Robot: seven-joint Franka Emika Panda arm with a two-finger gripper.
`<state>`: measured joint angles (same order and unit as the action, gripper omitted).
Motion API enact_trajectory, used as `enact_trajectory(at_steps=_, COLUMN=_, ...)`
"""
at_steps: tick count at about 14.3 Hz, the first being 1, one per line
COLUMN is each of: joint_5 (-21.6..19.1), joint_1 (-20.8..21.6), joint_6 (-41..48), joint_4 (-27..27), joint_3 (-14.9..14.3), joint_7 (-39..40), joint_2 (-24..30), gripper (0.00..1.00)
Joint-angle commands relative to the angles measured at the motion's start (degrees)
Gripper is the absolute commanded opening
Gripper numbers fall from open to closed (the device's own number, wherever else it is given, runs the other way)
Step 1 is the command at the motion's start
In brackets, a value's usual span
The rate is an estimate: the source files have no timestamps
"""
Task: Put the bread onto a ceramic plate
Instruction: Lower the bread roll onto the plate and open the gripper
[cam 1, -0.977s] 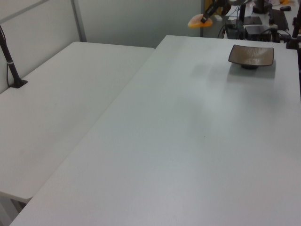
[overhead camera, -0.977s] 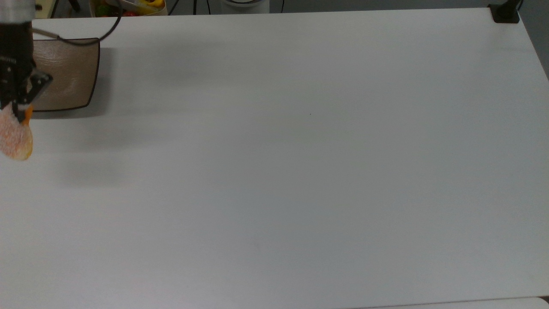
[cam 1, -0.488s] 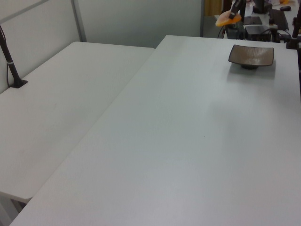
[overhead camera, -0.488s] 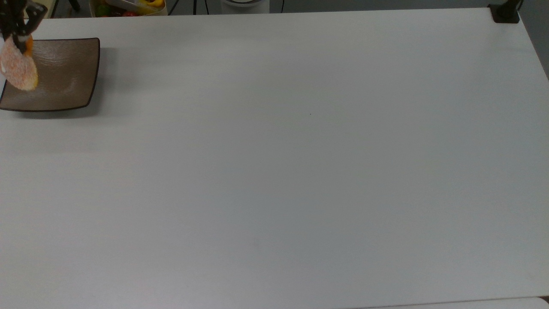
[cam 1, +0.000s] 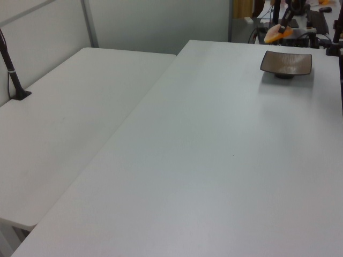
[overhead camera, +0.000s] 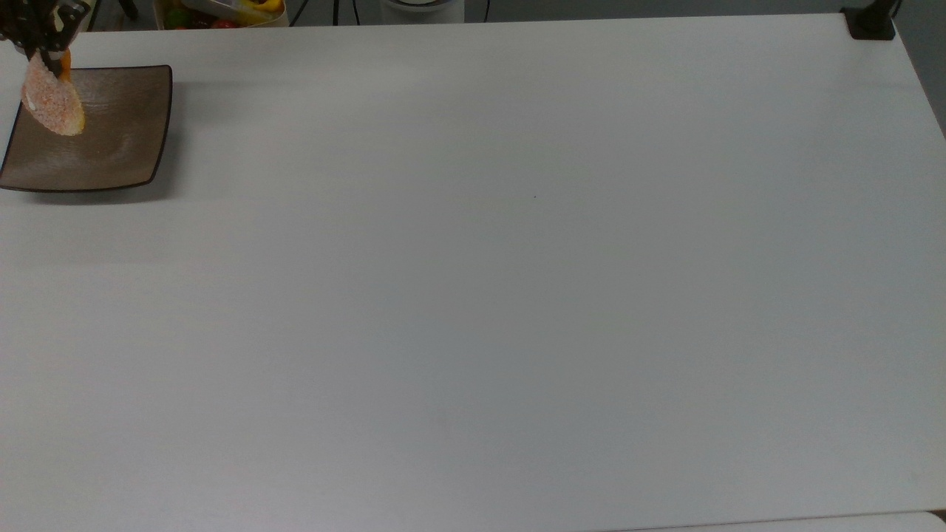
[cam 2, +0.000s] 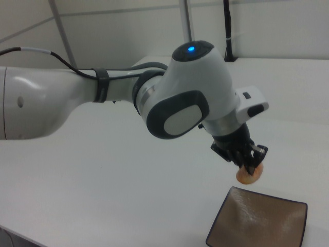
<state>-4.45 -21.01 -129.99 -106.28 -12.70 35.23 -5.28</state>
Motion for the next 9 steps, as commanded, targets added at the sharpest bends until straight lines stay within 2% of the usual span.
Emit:
enact_trajectory(at_steps=1, joint_5=0.4, joint_1=-1.0, joint_6=-7.7, joint_4=-6.7, joint_3=-0.4, joint_7=3.0, joint_2=0.4, gripper=0.05)
enact_trajectory(at_steps=5, joint_5=0.4, joint_1=-1.4, joint_6=-17.9, joint_4=-12.1, joint_3=-0.4, joint_7=4.1, joint_2=-1.7, gripper=0.05)
enact_trajectory(at_steps=9, joint_5=0.5, joint_1=-1.8, joint_6=-25.5, joint_4=-13.5, joint_3=-0.4, joint_7=4.1, joint_2=-6.4, gripper=0.05)
